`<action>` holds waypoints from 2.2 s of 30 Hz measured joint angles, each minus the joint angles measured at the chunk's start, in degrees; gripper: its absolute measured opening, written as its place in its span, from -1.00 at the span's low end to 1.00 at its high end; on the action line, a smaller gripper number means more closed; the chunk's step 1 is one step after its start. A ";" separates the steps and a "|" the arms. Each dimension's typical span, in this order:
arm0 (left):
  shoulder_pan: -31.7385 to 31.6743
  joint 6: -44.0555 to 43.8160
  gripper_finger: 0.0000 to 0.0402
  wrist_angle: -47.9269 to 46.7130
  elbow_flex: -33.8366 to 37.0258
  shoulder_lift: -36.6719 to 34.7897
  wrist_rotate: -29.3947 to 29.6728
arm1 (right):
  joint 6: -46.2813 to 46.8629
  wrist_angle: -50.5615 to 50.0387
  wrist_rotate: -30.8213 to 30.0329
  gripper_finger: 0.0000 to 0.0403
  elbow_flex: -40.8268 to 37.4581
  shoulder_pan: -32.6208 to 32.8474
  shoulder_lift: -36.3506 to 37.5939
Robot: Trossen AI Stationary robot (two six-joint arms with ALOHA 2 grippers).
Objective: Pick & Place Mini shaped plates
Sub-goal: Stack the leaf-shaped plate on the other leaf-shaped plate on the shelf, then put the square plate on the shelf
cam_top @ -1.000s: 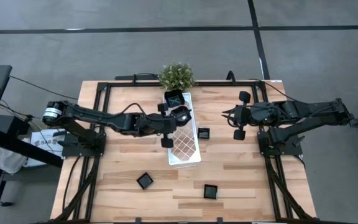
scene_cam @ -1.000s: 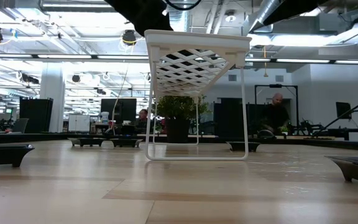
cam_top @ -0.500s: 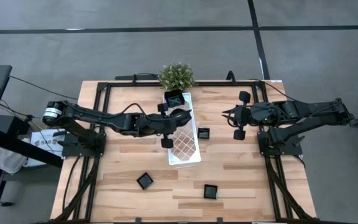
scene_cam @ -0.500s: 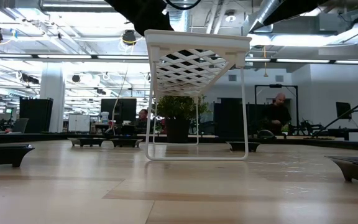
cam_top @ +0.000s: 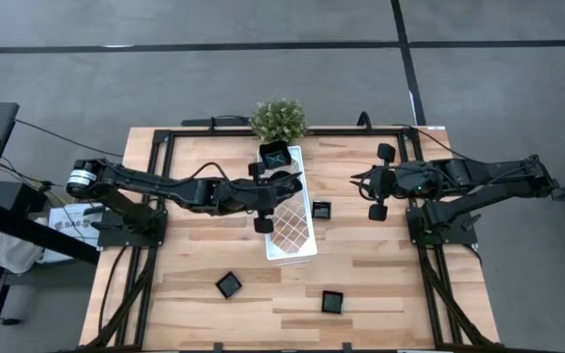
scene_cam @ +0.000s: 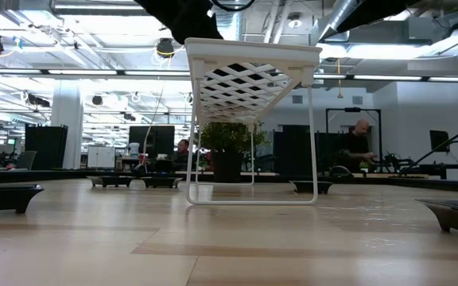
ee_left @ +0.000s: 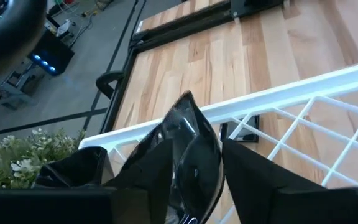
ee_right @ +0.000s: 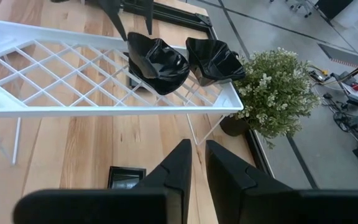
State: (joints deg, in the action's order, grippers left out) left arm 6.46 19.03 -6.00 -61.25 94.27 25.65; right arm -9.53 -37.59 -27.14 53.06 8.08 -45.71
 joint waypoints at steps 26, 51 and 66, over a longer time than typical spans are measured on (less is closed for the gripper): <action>1.98 -23.23 -0.32 -9.83 -0.02 -16.77 9.66 | 1.64 -1.06 0.00 -0.79 0.00 0.04 -0.02; -10.78 -84.54 -0.37 -32.26 26.74 -29.69 -6.50 | 5.61 -0.18 0.02 -0.79 0.00 0.02 -0.02; -24.39 -74.05 -0.37 -22.33 33.66 -29.69 -11.15 | 5.54 0.78 0.02 -0.79 0.00 0.02 -0.02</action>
State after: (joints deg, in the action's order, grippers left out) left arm -17.93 -55.02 -28.33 -27.59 64.58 14.50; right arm -3.99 -36.82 -27.11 53.06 8.10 -45.74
